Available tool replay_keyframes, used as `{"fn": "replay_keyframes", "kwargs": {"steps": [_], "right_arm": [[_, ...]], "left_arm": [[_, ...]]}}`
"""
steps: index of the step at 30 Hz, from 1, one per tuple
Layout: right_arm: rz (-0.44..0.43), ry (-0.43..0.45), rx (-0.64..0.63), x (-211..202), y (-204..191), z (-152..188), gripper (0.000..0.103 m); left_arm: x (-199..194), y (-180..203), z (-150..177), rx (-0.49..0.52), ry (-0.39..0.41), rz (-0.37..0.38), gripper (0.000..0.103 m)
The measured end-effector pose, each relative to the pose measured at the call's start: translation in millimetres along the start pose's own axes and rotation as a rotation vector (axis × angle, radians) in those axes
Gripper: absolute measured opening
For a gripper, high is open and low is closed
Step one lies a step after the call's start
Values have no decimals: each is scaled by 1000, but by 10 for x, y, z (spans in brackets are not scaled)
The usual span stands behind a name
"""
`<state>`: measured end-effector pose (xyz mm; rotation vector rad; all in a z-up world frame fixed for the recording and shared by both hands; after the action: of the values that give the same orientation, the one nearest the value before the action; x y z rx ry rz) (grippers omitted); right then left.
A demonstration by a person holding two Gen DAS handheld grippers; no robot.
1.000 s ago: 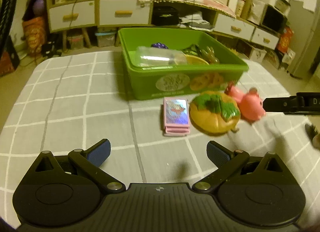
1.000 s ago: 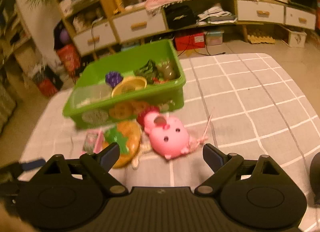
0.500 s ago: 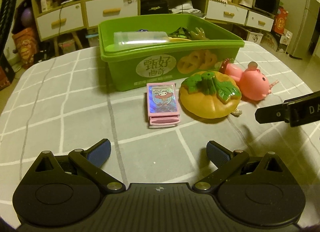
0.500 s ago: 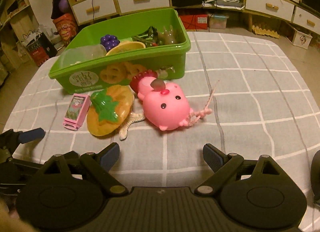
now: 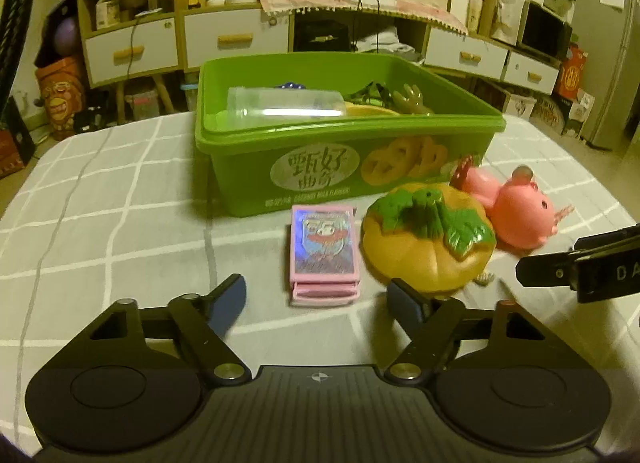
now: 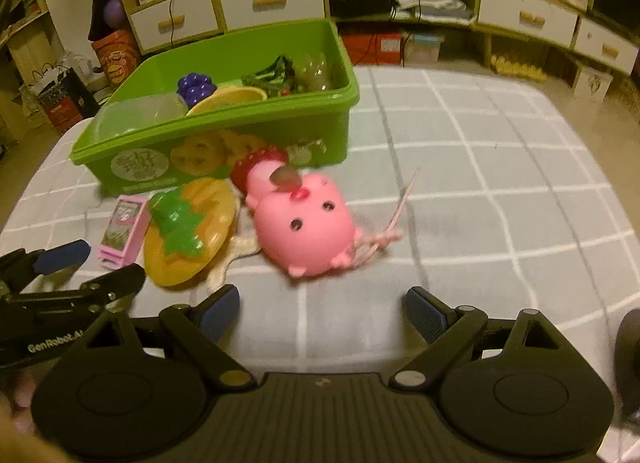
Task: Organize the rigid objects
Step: 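Move left tool to pink card box while right tool approaches pink pig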
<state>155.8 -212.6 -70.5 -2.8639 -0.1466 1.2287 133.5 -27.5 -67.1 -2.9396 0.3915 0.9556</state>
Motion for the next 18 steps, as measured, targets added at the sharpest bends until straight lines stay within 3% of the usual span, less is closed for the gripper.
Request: {"fn": "replay_keyframes", "kwargs": {"steps": [4, 9, 15, 18], "right_arm": [[20, 34, -18, 30, 41, -64, 68], [35, 97, -67, 61, 61, -178, 68], [17, 140, -99, 102, 13, -249, 64], [-5, 152, -122, 118, -37, -229, 56]], "left_arm": [[17, 21, -21, 15, 13, 3, 69], [13, 77, -47, 54, 7, 14, 44], [-57, 81, 5, 52, -10, 14, 44], [-144, 72, 61, 52, -24, 12, 44]]}}
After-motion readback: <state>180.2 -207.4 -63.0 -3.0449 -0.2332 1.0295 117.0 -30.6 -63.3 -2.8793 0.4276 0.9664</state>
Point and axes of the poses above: each gripper's, at about its wrist camera, not at the fingertips, and x roughly the way its jaws point, y to its right, z to its underside, the point moved 9 cm from there along x, roughly the way its jaws point, and after that the axes turned 7 degrees about y, right-handed, at the moved point
